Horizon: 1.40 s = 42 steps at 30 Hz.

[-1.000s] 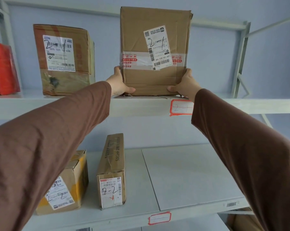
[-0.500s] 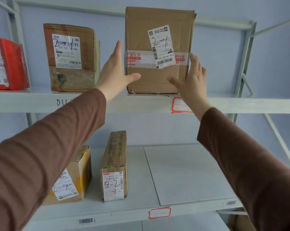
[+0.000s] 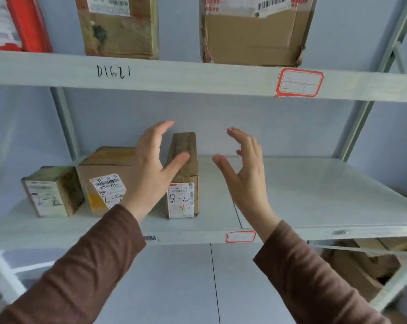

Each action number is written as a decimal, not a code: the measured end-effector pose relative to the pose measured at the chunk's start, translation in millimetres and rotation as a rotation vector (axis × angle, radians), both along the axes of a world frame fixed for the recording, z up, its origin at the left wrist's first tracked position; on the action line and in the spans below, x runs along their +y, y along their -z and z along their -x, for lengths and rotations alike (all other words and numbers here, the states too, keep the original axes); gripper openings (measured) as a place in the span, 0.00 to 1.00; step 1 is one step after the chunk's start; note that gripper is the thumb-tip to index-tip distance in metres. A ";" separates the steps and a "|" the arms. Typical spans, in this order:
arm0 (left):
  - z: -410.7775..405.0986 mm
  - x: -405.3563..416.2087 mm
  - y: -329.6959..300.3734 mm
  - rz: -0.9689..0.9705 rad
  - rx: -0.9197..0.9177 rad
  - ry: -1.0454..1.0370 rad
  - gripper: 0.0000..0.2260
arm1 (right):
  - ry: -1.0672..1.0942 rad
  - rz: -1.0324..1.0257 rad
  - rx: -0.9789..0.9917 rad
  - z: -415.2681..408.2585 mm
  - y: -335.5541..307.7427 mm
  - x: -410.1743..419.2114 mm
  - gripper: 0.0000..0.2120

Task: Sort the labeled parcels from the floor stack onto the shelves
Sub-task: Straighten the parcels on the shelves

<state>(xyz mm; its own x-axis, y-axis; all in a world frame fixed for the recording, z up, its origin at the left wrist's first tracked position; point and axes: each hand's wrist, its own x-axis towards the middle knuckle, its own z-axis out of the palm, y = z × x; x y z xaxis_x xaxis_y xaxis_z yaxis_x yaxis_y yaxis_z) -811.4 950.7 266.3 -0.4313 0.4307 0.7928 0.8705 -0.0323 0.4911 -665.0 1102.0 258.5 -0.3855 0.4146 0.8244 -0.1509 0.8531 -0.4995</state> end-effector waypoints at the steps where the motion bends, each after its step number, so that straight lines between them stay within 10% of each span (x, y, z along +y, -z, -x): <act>1: 8.7 2.5 16.7 0.027 -0.114 0.000 0.31 | -0.023 0.065 -0.053 8.1 15.4 1.8 0.25; 6: 37.4 18.1 70.6 0.177 -0.634 0.078 0.48 | -0.160 0.496 -0.302 47.7 67.2 2.4 0.32; 11: 46.9 34.7 90.8 0.217 -0.902 0.178 0.44 | -0.265 0.770 -0.356 76.8 81.1 -1.8 0.31; 15: 55.5 47.1 100.4 0.201 -0.893 0.191 0.39 | -0.334 0.799 -0.261 91.7 90.3 3.4 0.15; 22: 67.0 67.2 99.5 0.225 -0.886 0.175 0.35 | -0.287 0.809 -0.274 104.3 86.6 18.8 0.15; 34: 66.4 68.6 94.9 0.189 -0.921 0.194 0.37 | -0.220 0.854 -0.289 116.2 84.0 19.8 0.31; 42: 23.1 -6.1 113.4 0.119 -0.681 0.134 0.37 | -0.115 0.429 -0.036 93.6 98.4 -32.6 0.25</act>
<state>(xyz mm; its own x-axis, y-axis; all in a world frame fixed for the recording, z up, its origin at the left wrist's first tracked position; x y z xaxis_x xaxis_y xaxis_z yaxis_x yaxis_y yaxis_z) -834.5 944.7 153.0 -0.7520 0.5819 0.3096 0.3609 -0.0295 0.9321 -758.5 1069.4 160.0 -0.4743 0.6692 0.5721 -0.2090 0.5457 -0.8115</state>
